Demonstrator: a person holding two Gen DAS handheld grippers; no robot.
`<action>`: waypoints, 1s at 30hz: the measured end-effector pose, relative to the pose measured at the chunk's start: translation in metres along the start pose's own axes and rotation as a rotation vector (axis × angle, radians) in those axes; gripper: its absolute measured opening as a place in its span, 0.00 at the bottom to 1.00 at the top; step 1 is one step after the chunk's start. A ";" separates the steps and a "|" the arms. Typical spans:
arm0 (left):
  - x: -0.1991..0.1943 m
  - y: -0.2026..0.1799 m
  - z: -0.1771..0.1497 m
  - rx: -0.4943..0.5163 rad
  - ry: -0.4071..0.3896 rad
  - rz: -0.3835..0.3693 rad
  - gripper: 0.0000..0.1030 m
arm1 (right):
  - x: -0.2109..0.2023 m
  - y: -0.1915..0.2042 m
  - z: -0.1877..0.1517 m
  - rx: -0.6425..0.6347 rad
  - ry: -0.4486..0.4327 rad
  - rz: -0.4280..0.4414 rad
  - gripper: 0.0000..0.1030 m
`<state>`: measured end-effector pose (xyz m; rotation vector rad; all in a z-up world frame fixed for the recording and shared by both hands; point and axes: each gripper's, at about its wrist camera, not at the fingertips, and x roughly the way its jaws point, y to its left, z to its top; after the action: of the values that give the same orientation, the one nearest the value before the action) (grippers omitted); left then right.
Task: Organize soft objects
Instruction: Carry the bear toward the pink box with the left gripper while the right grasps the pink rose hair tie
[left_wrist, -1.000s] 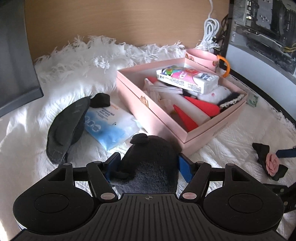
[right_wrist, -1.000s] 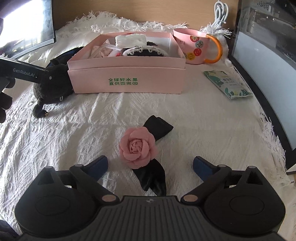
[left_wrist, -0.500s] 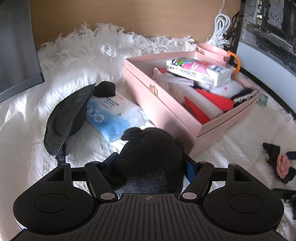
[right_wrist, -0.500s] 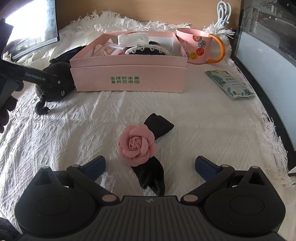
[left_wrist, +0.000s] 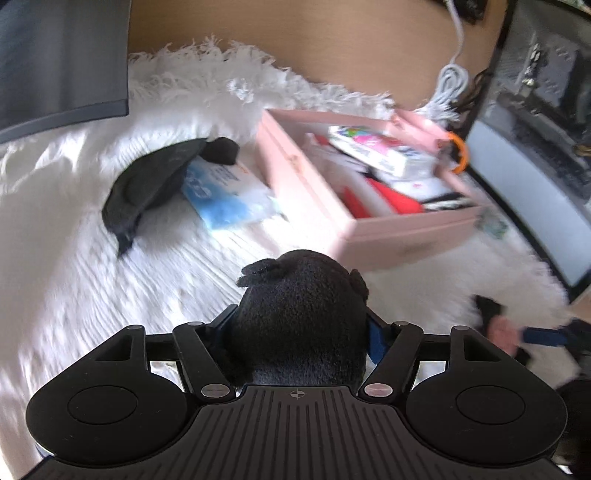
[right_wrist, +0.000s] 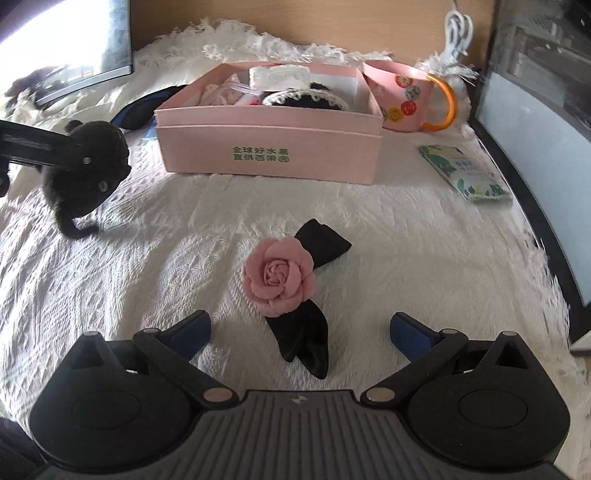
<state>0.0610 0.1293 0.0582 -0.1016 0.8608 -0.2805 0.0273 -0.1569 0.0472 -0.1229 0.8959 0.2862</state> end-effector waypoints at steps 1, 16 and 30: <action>-0.005 -0.006 -0.003 -0.013 0.001 -0.009 0.71 | 0.000 0.000 0.000 -0.014 -0.006 0.004 1.00; -0.038 -0.049 -0.033 -0.055 0.061 -0.017 0.71 | -0.014 0.006 0.012 -0.100 -0.074 0.052 0.86; -0.047 -0.050 -0.048 -0.073 0.084 0.039 0.71 | -0.016 -0.012 0.017 0.089 -0.080 0.039 0.86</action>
<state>-0.0139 0.0962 0.0714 -0.1418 0.9561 -0.2176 0.0341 -0.1676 0.0701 -0.0114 0.8310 0.2853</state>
